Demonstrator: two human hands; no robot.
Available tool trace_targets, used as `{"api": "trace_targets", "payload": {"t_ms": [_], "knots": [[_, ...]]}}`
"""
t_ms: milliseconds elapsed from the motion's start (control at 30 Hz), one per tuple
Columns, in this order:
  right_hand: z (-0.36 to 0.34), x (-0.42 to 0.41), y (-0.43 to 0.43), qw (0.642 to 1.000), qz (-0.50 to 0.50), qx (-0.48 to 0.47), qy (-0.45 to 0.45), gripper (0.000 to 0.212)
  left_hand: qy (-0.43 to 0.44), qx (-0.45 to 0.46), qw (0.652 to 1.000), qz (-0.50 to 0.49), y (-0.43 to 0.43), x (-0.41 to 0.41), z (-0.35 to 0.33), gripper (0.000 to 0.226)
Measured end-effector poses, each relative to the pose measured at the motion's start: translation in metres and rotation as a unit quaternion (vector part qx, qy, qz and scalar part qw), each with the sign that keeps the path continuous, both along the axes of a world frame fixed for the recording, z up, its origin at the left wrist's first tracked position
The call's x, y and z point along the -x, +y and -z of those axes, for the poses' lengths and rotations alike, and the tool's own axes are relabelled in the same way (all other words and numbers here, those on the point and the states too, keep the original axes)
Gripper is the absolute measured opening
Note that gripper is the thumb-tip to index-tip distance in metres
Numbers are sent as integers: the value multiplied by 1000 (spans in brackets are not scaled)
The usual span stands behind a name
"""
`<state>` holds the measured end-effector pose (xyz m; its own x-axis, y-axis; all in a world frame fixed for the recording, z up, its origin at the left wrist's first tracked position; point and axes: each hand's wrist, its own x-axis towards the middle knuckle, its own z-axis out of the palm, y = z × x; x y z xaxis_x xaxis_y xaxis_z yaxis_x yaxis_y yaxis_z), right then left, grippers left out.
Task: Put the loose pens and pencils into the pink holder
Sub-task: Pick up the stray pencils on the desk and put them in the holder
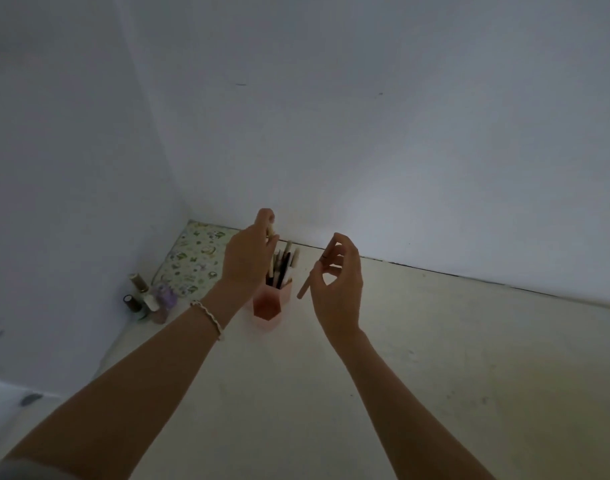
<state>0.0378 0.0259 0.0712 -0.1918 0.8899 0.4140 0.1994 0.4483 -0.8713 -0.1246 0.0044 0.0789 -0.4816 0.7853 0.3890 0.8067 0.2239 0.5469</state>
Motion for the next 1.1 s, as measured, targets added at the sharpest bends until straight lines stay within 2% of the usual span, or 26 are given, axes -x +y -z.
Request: {"api": "trace_targets", "payload": {"t_ms": [67, 133, 200, 267, 367, 567, 667, 767, 800, 867, 967, 1033, 1100], "knots": [[1, 3, 1, 1000, -1, 0, 4, 48, 27, 18, 999, 5, 0, 3, 6, 16], [3, 6, 2, 1000, 4, 1, 7, 47, 96, 56, 994, 5, 0, 7, 12, 15], [4, 10, 1, 1000, 8, -2, 14, 46, 179, 77, 981, -4, 0, 11, 15, 25], [6, 14, 1, 1000, 4, -15, 24, 47, 199, 37, 979, -27, -1, 14, 12, 33], [9, 21, 0, 999, -9, -13, 28, 49, 156, -31, 986, -55, -2, 20, 1, 31], [34, 37, -4, 994, -62, -39, -86, 35, 31, -17, 999, -34, -9, 26, -9, 34], [49, 38, -1, 979, -48, -99, -172, 29, -12, -11, 999, -38, -13, 28, -6, 35], [62, 34, 4, 944, -7, -200, -262, 26, -55, -11, 997, -49, -17, 30, -3, 37], [65, 32, 5, 942, -3, -203, -268, 31, -66, -8, 996, -51, -19, 31, -1, 38], [66, 27, 6, 954, 6, -160, -254, 54, -110, 1, 992, -59, -23, 33, 5, 45], [68, 19, 4, 967, -1, -81, -242, 90, -237, 33, 967, -93, -31, 38, 14, 68], [76, 15, 0, 959, -59, -25, -274, 119, -297, 79, 948, -84, -36, 39, 20, 79], [87, 16, -8, 943, -138, 38, -301, 131, -331, 122, 934, -50, -40, 36, 26, 90]]}}
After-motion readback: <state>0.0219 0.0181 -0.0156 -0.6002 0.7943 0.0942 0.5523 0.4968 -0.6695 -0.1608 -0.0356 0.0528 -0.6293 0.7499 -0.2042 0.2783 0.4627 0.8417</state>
